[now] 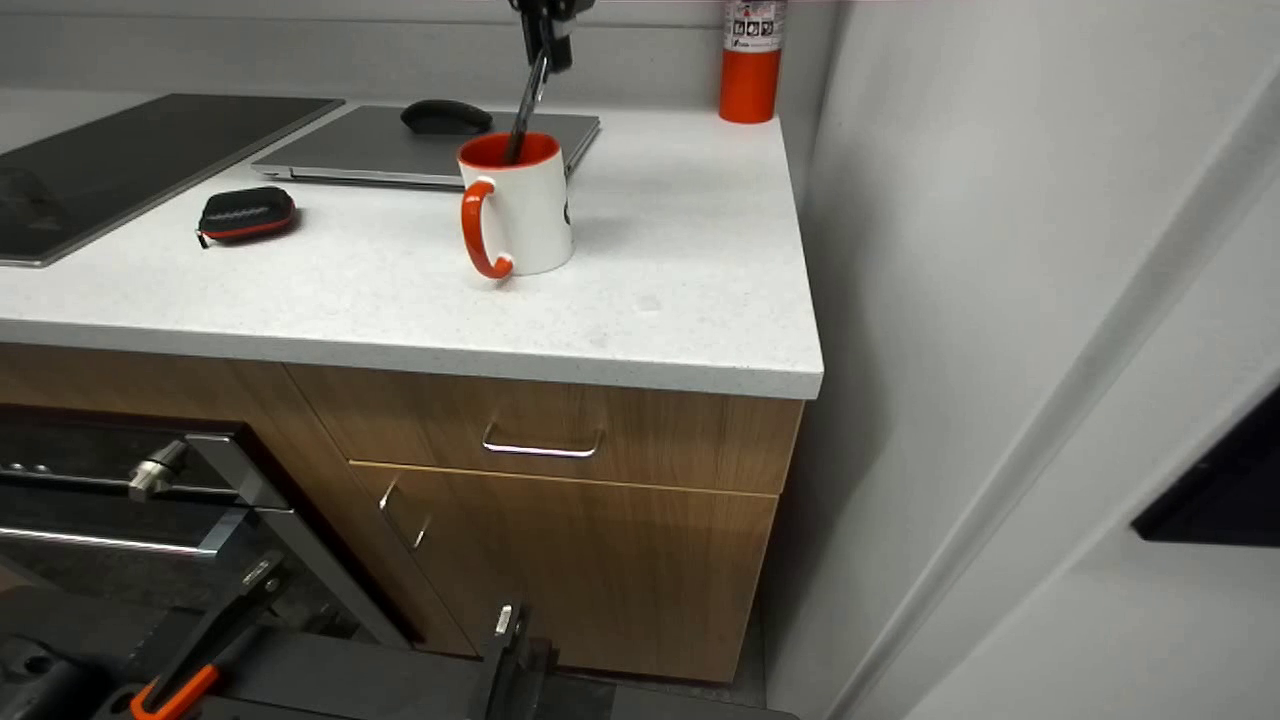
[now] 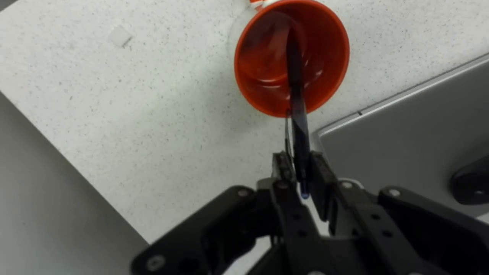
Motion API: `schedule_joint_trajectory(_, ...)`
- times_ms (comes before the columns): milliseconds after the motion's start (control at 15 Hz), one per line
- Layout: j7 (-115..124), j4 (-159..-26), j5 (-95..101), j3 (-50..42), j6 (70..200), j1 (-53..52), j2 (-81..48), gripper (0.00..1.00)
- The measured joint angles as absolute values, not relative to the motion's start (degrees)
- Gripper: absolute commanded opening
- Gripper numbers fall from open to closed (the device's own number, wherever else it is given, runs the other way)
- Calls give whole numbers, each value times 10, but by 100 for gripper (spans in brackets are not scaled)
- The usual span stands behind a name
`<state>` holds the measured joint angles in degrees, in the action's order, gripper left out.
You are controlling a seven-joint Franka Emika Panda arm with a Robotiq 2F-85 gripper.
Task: Remove the pen from the cup.
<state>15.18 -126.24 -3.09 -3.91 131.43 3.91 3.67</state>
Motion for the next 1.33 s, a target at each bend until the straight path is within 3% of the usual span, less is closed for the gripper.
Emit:
schedule_joint_trajectory(600, 142, -1254, 121, -35, 1214, 53, 144, 4)
schedule_joint_trajectory(1333, 234, -1242, 187, -51, 1299, 58, -66, 4)
